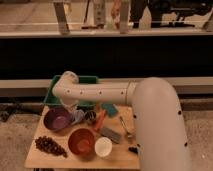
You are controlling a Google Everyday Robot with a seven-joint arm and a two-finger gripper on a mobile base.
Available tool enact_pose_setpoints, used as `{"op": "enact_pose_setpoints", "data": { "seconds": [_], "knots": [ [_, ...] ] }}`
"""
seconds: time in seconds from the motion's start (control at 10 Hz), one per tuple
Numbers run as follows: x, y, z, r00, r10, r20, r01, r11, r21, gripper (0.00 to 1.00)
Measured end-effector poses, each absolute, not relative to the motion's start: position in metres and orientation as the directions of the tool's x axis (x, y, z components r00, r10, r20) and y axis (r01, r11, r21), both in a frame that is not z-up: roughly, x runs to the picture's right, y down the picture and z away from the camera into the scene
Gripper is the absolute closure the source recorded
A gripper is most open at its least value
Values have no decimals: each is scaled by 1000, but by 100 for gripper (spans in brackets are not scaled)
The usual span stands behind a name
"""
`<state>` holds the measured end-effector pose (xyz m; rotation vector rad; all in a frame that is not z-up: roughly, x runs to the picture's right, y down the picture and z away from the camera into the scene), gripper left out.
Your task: Wipe purple bowl with towel
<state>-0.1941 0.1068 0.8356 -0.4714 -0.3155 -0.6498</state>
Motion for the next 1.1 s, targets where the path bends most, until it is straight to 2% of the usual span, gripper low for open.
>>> {"op": "enact_pose_setpoints", "data": {
  "seconds": [0.2, 0.3, 0.7, 0.8, 0.9, 1.0, 1.1],
  "knots": [
    [-189, 112, 835, 761, -491, 424, 635, 698, -331, 98],
    [-188, 114, 835, 763, -484, 428, 632, 699, -336, 94],
    [-186, 121, 837, 764, -473, 440, 631, 690, -354, 53],
    [-184, 122, 837, 764, -473, 438, 631, 688, -358, 47],
    [-182, 124, 836, 767, -471, 436, 628, 688, -363, 43],
    [-179, 124, 836, 771, -468, 432, 625, 690, -367, 45],
    [-176, 125, 836, 775, -465, 428, 619, 691, -372, 55]
  ]
}}
